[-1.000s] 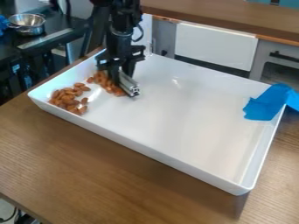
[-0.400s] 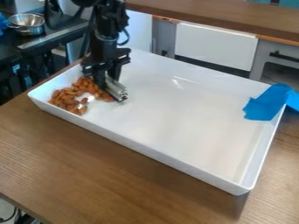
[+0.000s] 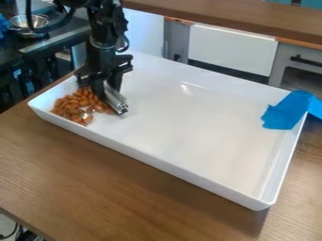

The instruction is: Sweep into pile

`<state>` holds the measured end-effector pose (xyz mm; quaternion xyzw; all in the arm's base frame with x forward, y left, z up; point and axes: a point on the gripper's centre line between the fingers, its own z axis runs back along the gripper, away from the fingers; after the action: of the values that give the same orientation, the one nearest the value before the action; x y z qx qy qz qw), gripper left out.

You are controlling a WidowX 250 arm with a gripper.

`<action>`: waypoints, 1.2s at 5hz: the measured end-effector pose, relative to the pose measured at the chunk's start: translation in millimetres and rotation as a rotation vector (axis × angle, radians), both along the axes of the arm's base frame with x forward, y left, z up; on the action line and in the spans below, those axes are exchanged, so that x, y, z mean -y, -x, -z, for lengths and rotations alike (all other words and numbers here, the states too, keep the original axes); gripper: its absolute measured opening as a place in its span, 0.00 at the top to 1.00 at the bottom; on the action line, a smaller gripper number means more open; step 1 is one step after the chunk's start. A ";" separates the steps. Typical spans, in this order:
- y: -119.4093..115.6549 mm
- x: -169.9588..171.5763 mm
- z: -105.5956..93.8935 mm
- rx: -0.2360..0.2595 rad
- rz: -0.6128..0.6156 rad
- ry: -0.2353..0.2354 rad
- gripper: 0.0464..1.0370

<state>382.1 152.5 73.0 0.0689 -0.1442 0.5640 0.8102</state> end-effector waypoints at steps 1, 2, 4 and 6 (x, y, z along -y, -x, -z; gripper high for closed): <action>9.2 -0.9 1.6 -0.023 0.010 0.003 0.67; 17.6 1.9 0.4 -0.043 0.008 0.008 0.67; -13.6 3.3 -39.6 0.060 -0.066 0.068 0.67; -70.6 13.8 -37.4 0.045 -0.195 0.106 0.67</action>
<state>452.8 138.7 110.4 0.0268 -0.1251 0.6484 0.7505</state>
